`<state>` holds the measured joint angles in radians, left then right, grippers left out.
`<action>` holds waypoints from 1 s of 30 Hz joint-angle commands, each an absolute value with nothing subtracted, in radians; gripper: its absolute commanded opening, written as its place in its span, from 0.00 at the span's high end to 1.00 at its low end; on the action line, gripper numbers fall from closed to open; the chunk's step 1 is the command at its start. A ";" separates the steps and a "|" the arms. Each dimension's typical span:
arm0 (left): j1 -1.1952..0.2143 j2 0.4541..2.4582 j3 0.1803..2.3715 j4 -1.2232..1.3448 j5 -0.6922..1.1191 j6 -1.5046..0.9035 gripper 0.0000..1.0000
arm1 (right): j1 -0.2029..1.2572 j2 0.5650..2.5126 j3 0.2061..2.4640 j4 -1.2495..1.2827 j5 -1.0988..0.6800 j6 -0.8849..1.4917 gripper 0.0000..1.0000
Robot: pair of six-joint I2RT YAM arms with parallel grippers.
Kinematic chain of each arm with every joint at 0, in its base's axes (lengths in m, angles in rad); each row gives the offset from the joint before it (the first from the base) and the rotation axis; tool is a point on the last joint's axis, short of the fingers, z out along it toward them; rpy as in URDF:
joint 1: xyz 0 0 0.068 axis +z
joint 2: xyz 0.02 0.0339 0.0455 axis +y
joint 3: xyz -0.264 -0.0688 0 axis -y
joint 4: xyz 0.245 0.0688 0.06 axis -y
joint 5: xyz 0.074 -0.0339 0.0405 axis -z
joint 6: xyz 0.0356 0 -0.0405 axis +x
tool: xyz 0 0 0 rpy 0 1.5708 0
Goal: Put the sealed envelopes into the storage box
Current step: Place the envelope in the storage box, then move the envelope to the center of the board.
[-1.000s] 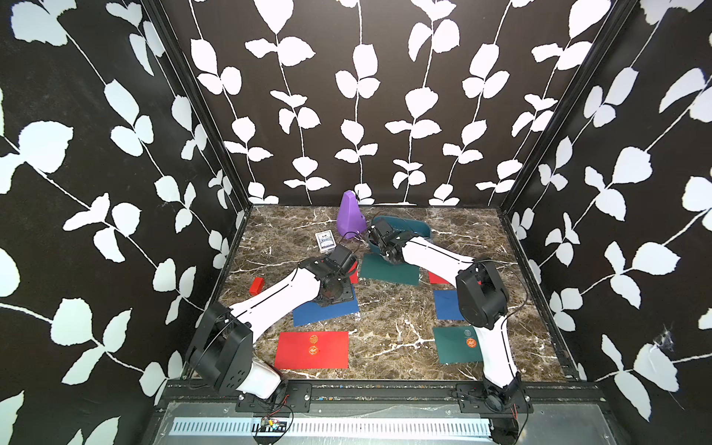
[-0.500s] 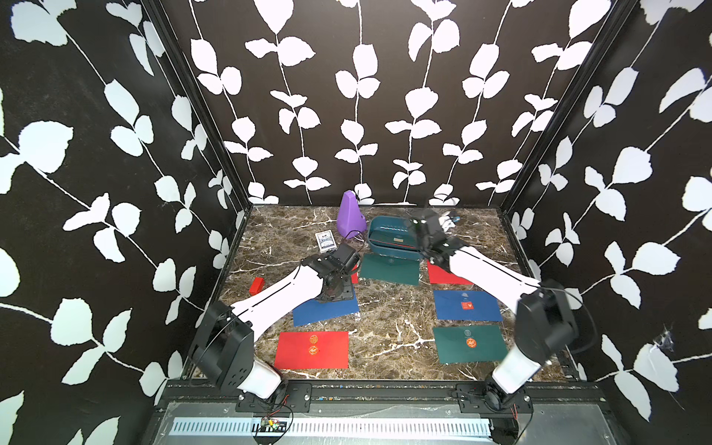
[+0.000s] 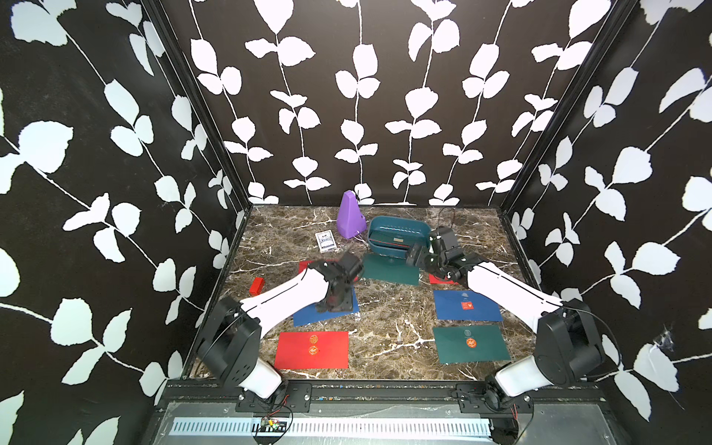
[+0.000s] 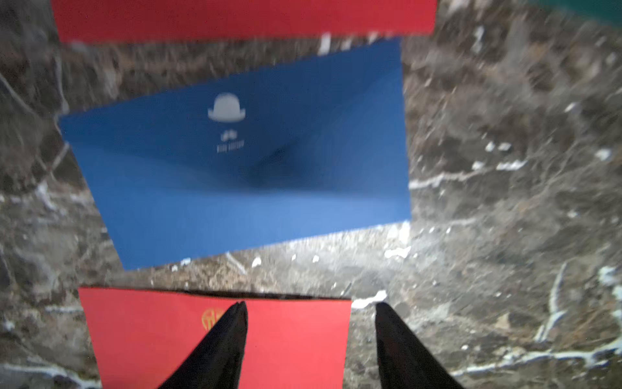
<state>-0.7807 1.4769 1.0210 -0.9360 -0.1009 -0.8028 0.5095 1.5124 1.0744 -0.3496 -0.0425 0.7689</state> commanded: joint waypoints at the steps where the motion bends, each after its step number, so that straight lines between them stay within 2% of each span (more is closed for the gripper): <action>1: -0.861 1.422 0.959 -1.061 -0.074 -0.953 0.37 | 0.577 1.535 1.145 -0.556 -0.076 0.663 0.05; 7: -0.900 1.388 0.868 -1.063 -0.022 -0.985 0.37 | 0.685 1.620 1.184 -0.603 -0.090 0.669 0.04; 8: -0.900 1.379 0.852 -1.058 -0.017 -0.982 0.38 | 0.696 1.625 1.177 -0.591 -0.097 0.679 0.01; 12: -0.902 1.382 0.770 -0.956 0.050 -0.961 0.39 | 0.706 1.609 1.100 -0.500 -0.123 0.754 0.01; 16: -0.903 1.428 0.743 -0.870 0.082 -0.944 0.40 | 0.701 1.557 1.043 -0.449 -0.084 0.812 0.01; 24: -0.914 1.515 0.751 -0.729 0.184 -1.007 0.40 | 0.637 1.537 1.043 -0.506 -0.101 0.821 0.01; 30: -0.973 1.656 0.910 -0.679 0.202 -1.034 0.40 | 0.564 1.464 1.013 -0.563 -0.091 0.795 0.01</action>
<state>-0.9436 1.5860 0.8478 -0.8059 0.1719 -1.0142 0.5884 1.5150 1.0458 -0.5159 -0.1078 0.8066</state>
